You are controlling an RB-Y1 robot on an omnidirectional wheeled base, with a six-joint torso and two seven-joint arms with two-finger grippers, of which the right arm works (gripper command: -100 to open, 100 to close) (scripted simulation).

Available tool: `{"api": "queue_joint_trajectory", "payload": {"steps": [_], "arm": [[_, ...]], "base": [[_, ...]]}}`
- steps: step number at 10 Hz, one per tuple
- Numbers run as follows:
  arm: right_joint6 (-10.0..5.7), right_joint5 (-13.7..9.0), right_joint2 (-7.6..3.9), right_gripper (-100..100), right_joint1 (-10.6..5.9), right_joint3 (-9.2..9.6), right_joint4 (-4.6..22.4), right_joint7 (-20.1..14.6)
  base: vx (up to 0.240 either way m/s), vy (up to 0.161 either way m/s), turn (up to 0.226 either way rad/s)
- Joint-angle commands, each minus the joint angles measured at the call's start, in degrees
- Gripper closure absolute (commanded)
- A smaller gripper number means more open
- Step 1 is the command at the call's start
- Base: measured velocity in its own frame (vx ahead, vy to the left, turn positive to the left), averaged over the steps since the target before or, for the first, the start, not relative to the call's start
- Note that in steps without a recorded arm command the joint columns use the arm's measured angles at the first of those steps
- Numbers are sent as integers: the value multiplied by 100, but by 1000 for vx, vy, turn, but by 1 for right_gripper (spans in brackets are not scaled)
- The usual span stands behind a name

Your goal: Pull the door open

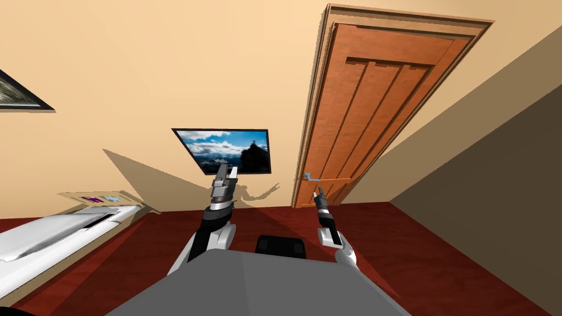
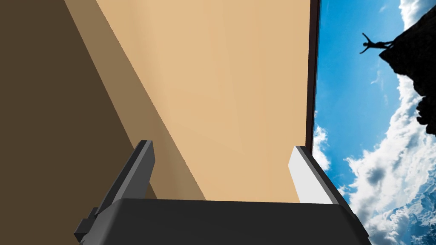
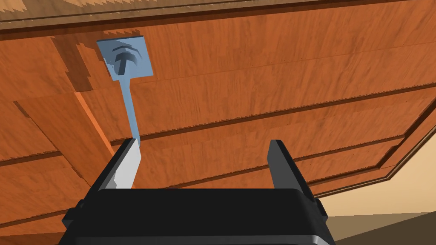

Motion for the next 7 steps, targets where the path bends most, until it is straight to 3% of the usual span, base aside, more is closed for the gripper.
{"api": "queue_joint_trajectory", "payload": {"steps": [1,4,5,7], "arm": [[-31,-26,-19,-100,-86,-4,252,-38],[-113,-89,-67,-100,-285,-9,820,-128],[-113,-89,-67,-100,-285,-9,820,-128],[-162,-127,-95,-100,-404,-12,1159,-183]], "base": [[21,-76,134],[21,-113,189],[6,-69,46],[8,-62,127]]}}
